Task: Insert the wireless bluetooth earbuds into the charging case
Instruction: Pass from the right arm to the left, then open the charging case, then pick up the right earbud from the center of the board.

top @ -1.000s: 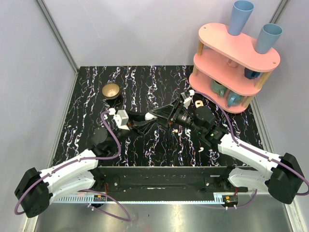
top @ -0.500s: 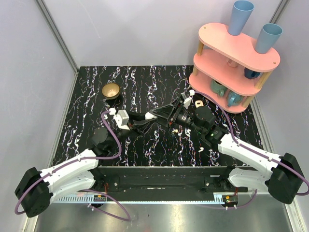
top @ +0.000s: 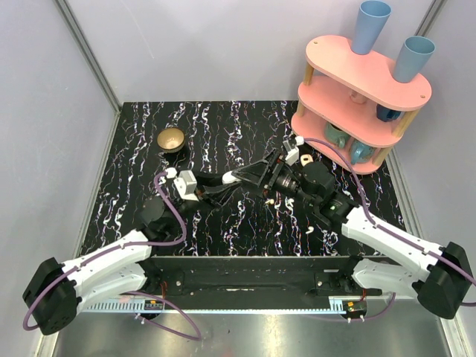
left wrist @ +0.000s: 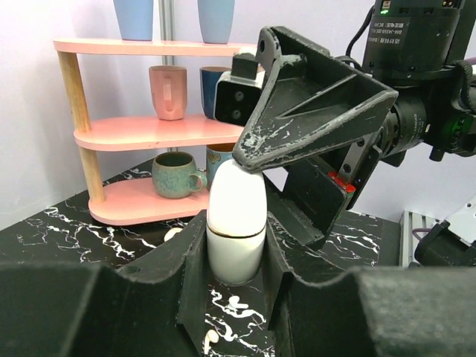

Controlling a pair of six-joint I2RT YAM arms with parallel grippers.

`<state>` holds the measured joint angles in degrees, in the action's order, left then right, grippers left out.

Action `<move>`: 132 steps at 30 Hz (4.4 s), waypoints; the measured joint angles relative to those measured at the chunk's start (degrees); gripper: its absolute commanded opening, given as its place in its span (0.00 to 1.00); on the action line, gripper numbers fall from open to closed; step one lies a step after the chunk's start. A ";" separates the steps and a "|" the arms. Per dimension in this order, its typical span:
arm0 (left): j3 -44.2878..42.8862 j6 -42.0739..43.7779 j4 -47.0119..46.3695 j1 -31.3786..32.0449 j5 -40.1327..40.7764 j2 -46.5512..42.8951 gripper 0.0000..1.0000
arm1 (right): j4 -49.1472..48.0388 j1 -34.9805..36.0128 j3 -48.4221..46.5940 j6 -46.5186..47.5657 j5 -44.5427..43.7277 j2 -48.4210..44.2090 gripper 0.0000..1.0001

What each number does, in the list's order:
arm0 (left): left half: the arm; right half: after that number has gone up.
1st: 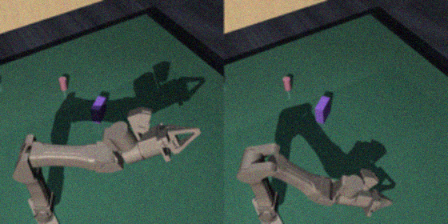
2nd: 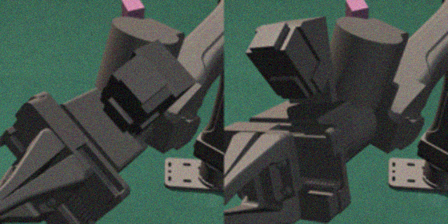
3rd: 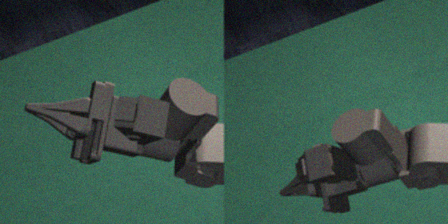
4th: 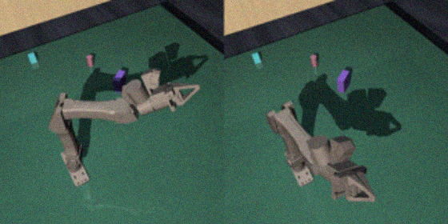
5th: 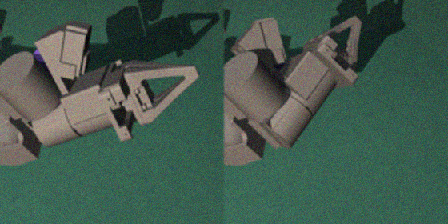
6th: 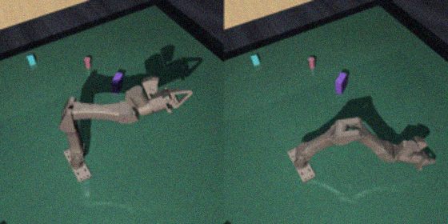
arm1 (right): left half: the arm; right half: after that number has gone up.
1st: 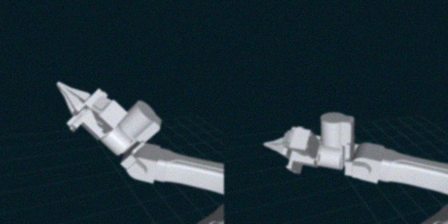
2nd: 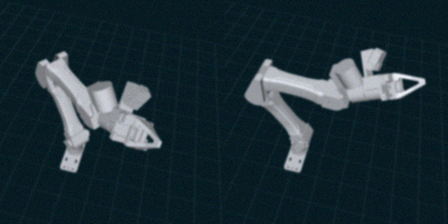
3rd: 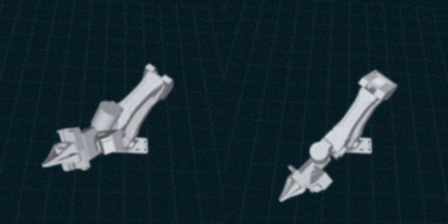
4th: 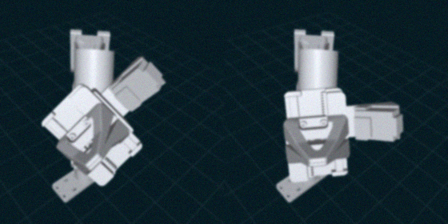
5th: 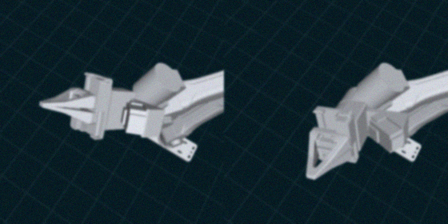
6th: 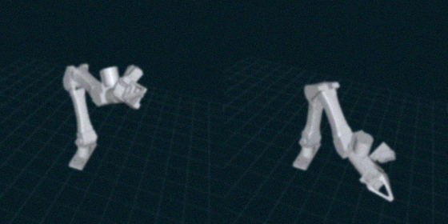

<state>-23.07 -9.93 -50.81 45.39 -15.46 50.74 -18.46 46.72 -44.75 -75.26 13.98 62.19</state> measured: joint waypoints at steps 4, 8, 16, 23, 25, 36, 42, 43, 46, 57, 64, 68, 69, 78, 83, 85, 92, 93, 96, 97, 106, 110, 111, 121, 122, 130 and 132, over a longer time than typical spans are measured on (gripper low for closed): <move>1.46 -0.02 -1.60 0.00 0.55 -1.09 0.00 | 7.58 0.00 -2.19 8.33 -2.97 -2.34 0.93; 3.82 -0.17 -3.74 -0.02 0.70 -2.80 0.00 | 13.33 0.00 -5.97 17.88 -4.44 -5.14 0.93; 9.03 -2.14 -12.79 -0.85 0.66 -3.28 0.00 | 21.97 0.02 -13.55 34.07 0.42 -4.87 0.90; 9.44 -4.79 -17.16 -1.77 -1.53 -0.50 0.00 | 30.05 0.04 -16.02 41.35 2.27 -2.34 0.89; 9.25 -5.44 -17.68 -1.95 -2.95 0.92 0.00 | 31.30 0.04 -16.20 42.45 2.47 -1.81 0.89; 7.89 -6.43 -18.38 -1.97 -7.91 3.76 0.00 | 32.09 0.04 -16.63 43.50 3.63 -0.17 0.89; 7.65 -6.43 -18.34 -2.16 -8.41 4.31 0.00 | 32.09 0.07 -16.63 43.50 3.85 0.11 0.88; 7.56 -6.45 -18.34 -2.16 -8.55 4.42 0.00 | 32.09 0.09 -16.63 43.50 3.85 0.13 0.88; 6.80 -6.64 -18.27 -2.19 -8.79 4.85 0.00 | 32.06 0.09 -16.63 43.50 3.80 0.13 0.88; 4.98 -7.06 -17.86 -2.34 -9.18 4.92 0.00 | 32.02 0.17 -16.63 43.63 4.13 0.11 0.88; 4.00 -7.10 -16.52 -2.69 -11.30 4.98 0.00 | 32.04 0.28 -16.63 43.56 3.82 -0.33 0.90; 3.43 -7.10 -14.99 -2.91 -13.00 4.79 0.00 | 31.87 0.39 -16.63 43.43 3.41 -0.76 0.91; 3.43 -7.10 -14.47 -2.91 -13.62 4.72 0.00 | 31.52 0.39 -16.63 43.28 3.10 -0.83 0.91; 3.50 -6.95 -11.30 -2.56 -17.07 1.40 0.00 | 29.03 0.39 -16.63 42.10 1.42 0.02 0.92; 3.63 -6.58 -10.08 -2.56 -16.57 0.83 0.00 | 28.11 0.39 -16.70 41.48 2.23 0.85 0.92; 3.76 -6.56 -9.92 -2.56 -16.13 0.68 0.00 | 27.87 0.39 -16.70 41.31 2.45 0.87 0.93; 5.70 -5.90 -7.91 -2.54 -13.55 0.11 0.00 | 24.94 0.37 -16.70 40.87 4.33 0.33 0.93; 5.88 -5.68 -7.56 -2.54 -13.16 0.02 0.00 | 24.59 0.37 -16.70 40.85 4.68 -0.02 0.93; 6.47 -4.94 -6.34 -2.54 -11.45 -0.48 0.00 | 23.78 0.39 -16.70 40.85 4.98 -1.55 0.93; 6.73 -4.74 -6.16 -2.54 -10.93 -0.79 0.00 | 23.76 0.39 -16.68 40.85 4.92 -2.29 0.94; 8.92 -2.64 -1.55 -2.56 -5.88 -7.54 0.00 | 36.28 -2.95 -16.74 41.40 -14.62 -9.86 1.00; 10.12 -1.66 -1.49 -2.56 -5.07 -10.78 0.00 | 45.22 -14.45 -16.28 39.82 -20.65 -10.82 1.00; 10.34 -1.46 -1.55 -2.56 -5.16 -11.26 0.00 | 46.88 -17.07 -15.80 39.60 -21.62 -10.99 1.00; 8.92 0.33 -1.36 -2.56 -8.15 -10.05 0.00 | 57.51 -27.36 -13.88 40.92 -21.22 -8.70 1.00; 7.96 0.52 -1.27 -2.56 -8.35 -9.22 0.00 | 57.96 -27.58 -13.68 40.92 -21.22 -8.66 1.00; -1.33 -1.90 -4.55 -2.56 -9.14 -3.56 0.00 | 61.99 -29.64 -12.94 40.94 -20.83 -7.87 0.99; -0.98 -3.02 -6.73 -2.56 -9.14 -3.13 0.00 | 62.47 -30.56 -12.50 41.20 -20.94 -6.84 0.96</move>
<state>-24.05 -12.95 -57.54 42.83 -24.60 47.62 44.01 16.16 -57.25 -34.06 -6.96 55.35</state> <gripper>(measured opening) 0.330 0.993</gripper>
